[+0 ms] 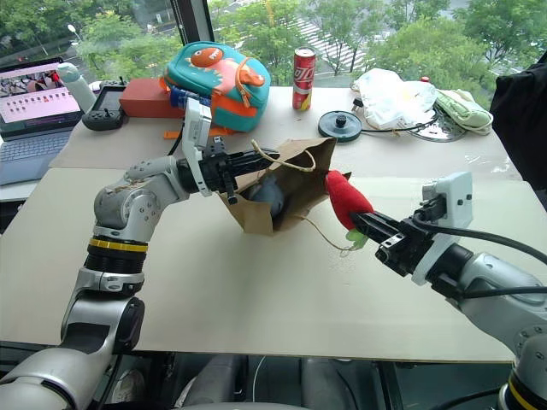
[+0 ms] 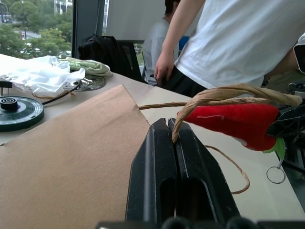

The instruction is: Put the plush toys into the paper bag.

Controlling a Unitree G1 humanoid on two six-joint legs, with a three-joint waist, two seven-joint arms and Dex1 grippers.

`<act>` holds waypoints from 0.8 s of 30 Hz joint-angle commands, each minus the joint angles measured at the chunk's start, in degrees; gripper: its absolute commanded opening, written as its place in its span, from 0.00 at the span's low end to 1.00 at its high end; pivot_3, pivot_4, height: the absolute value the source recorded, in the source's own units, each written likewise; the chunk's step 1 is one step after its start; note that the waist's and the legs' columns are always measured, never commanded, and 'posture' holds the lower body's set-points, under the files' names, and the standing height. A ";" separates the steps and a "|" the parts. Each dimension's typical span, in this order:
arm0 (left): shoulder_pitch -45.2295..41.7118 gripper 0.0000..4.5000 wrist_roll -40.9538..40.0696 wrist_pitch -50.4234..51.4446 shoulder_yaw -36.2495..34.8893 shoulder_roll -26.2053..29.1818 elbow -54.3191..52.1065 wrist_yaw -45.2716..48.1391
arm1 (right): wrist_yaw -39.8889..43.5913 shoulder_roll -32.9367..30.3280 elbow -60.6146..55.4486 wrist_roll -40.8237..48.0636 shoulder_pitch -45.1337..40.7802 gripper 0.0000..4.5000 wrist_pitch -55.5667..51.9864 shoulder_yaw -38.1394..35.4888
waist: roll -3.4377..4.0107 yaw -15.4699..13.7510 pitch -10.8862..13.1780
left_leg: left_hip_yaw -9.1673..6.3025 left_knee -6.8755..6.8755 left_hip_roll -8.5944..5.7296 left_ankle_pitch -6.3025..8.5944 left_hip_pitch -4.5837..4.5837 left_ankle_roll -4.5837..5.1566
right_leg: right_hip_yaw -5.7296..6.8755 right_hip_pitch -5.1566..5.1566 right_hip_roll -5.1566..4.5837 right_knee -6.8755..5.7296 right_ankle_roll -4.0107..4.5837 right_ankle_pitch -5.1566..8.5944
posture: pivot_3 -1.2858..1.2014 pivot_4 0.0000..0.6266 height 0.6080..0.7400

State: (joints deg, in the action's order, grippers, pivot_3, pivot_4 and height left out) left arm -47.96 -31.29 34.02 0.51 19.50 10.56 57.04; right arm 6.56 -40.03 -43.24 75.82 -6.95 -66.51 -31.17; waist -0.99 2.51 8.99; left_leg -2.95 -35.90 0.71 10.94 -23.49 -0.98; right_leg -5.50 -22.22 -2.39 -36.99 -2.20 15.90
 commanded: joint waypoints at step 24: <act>-0.66 0.00 -0.17 -0.99 0.02 -1.16 -1.30 0.25 | -11.07 16.01 31.24 -29.79 -40.56 0.19 -1.50 35.71 | 0.03 0.00 -0.02 | -0.04 0.03 0.02 0.00 -0.14 0.00 | 0.04 -0.17 0.02 -0.08 0.11 -0.06 | 0.52 0.24 0.99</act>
State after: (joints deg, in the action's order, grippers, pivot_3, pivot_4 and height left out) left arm -48.38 -31.14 33.81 0.81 18.30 11.03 57.01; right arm -5.02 -24.53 -12.35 48.21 -45.89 -69.21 5.19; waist -0.96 2.51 8.97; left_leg -3.00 -35.87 0.73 10.94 -23.63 -0.98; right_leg -5.46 -22.39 -2.38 -37.08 -2.09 15.83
